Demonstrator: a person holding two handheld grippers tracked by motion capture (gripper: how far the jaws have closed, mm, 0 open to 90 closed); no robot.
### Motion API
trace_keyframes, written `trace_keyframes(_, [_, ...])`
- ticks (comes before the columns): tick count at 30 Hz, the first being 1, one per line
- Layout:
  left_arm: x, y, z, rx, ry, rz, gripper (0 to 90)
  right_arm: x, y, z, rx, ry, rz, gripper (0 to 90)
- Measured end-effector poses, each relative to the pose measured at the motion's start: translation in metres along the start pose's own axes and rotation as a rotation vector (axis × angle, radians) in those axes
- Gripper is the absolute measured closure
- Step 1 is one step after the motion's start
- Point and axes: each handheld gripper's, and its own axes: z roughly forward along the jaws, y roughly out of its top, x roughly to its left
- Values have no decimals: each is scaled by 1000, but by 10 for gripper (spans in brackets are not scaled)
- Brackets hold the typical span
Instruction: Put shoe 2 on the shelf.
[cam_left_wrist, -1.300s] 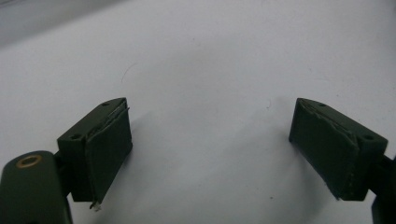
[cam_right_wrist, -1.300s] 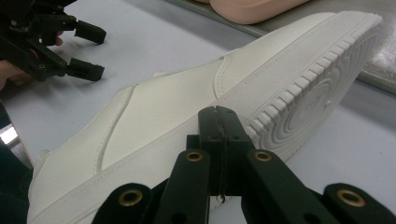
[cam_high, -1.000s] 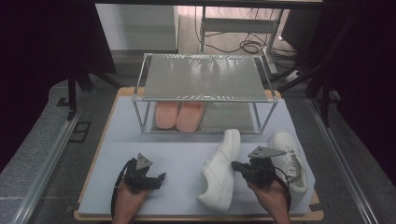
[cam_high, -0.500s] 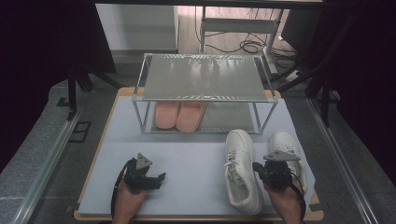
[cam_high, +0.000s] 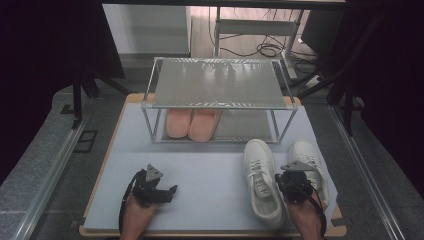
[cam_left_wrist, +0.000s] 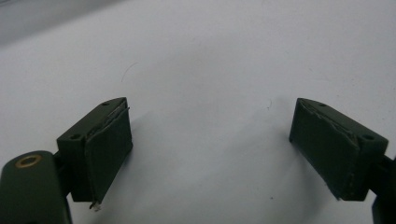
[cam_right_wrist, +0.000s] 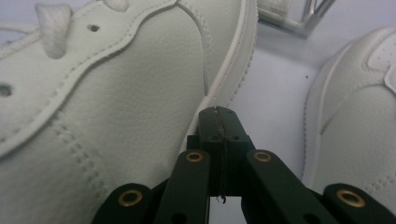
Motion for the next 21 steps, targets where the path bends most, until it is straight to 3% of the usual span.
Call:
trace_keyframes(10, [0, 0, 0, 0, 0, 0, 129, 2, 0, 6, 12, -13, 6, 900])
trace_keyframes(14, [0, 0, 0, -1, 0, 0, 129, 5, 0, 13, 33, 21, 7, 900])
trace_keyframes(18, [0, 0, 0, -1, 0, 0, 129, 17, -3, 26, 60, 101, 1, 900])
trace_keyframes(21, [0, 0, 0, -2, 1, 0, 129, 23, -4, 31, 66, 129, 0, 900])
